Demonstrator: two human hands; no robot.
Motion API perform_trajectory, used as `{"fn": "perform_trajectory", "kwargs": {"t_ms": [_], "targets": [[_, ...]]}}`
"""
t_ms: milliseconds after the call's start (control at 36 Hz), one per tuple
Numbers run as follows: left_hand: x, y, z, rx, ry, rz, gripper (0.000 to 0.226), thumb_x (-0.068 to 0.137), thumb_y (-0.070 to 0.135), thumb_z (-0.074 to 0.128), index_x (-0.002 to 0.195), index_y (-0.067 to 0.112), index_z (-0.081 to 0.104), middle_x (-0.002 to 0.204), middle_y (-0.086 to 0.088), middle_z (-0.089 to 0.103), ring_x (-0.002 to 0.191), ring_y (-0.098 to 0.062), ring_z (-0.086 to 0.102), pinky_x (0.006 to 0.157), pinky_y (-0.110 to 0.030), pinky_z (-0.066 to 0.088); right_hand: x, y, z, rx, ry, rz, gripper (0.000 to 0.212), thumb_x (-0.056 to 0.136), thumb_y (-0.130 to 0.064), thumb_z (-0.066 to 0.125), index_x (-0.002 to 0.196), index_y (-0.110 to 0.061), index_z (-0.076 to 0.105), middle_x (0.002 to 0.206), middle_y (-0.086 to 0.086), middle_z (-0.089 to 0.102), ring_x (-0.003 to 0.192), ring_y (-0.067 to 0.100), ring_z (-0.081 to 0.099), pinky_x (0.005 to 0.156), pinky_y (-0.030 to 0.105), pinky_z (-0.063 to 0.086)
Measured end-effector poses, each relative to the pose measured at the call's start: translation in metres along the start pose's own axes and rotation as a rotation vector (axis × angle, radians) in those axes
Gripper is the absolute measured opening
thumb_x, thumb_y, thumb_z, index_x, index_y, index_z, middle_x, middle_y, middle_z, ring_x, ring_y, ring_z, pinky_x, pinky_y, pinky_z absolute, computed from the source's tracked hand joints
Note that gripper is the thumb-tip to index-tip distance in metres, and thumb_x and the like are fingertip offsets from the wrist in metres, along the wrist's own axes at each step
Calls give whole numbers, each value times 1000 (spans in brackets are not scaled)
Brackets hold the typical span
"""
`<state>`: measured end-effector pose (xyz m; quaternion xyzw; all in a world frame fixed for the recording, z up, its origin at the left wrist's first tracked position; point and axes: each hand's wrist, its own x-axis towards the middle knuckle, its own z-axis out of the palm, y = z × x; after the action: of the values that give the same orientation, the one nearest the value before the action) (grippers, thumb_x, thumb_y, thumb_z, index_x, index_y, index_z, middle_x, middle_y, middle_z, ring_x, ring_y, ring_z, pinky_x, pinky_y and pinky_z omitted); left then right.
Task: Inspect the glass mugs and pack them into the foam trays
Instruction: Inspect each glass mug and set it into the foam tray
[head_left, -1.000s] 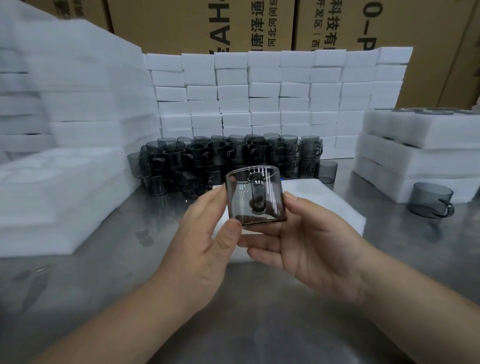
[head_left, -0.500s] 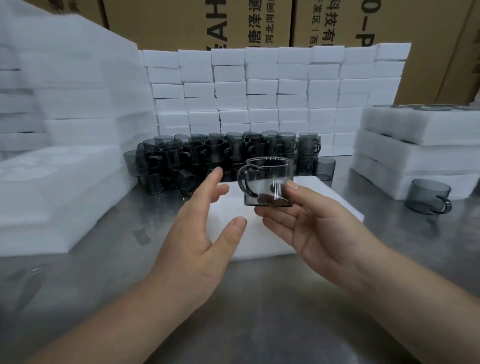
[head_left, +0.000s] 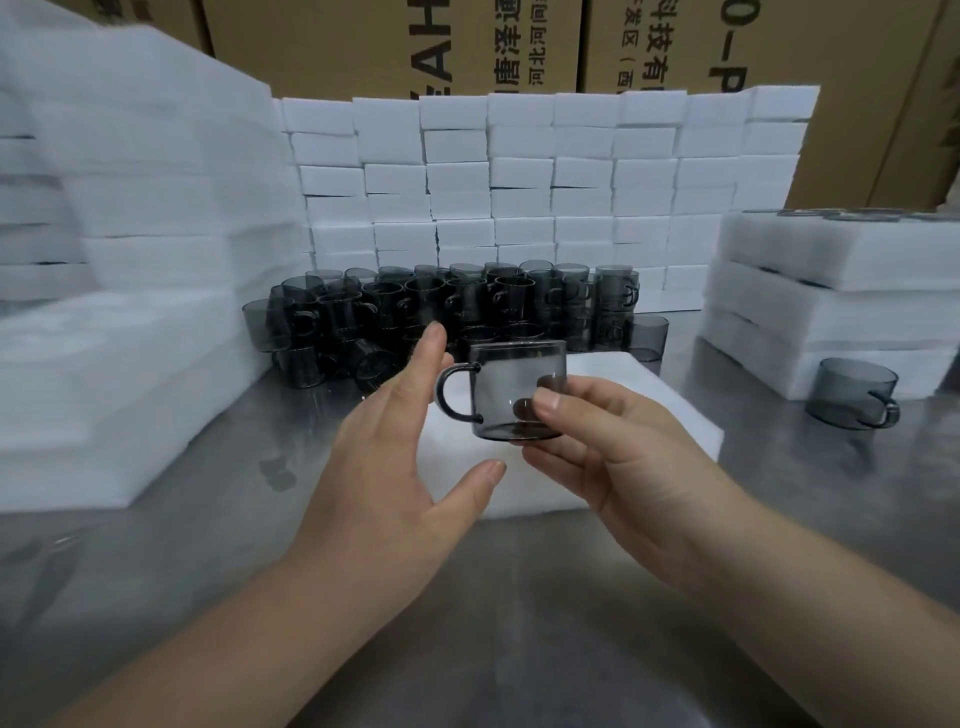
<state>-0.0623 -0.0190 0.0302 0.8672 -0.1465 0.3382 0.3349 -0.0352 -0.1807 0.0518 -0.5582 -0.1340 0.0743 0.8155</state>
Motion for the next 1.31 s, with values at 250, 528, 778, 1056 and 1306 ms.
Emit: {"fn": "perform_trajectory", "kwargs": {"t_ms": [250,528,778,1056,1306], "targets": [[2,1,-2,26,33,-11,73,68,50,61,111,83,12,103,58,38,111,4,43,85,-5,28,-2,3,2,-76,-19,-37,60,47,-36,78,100,-12,62,94,8,69,84,15,68,73,22,53],[4,-8,0,-76,85,-89,54,73,48,69,117,62,42,105,40,51,104,5,49,84,-8,32,3,0,-3,-17,-36,-31,30,69,-29,56,90,-16,71,85,6,71,73,16,68,63,20,53],[8,-4,-1,-168,86,-128,38,65,48,62,99,59,49,94,24,61,95,4,54,83,-18,41,3,-2,-5,-98,-104,-67,25,66,-25,55,75,-35,75,77,-1,72,70,10,66,65,18,53],[8,-3,-4,-200,93,-183,32,69,65,65,96,54,53,92,21,64,90,4,56,78,-17,41,3,0,-6,-47,-46,-50,19,84,-7,54,92,-14,69,82,8,73,68,14,67,63,20,54],[9,-3,-7,-213,90,-185,23,65,45,59,84,54,50,83,52,52,85,26,48,69,5,31,2,1,-6,-69,-68,-45,19,82,-8,58,98,-11,68,81,8,72,66,13,66,61,19,52]]}}
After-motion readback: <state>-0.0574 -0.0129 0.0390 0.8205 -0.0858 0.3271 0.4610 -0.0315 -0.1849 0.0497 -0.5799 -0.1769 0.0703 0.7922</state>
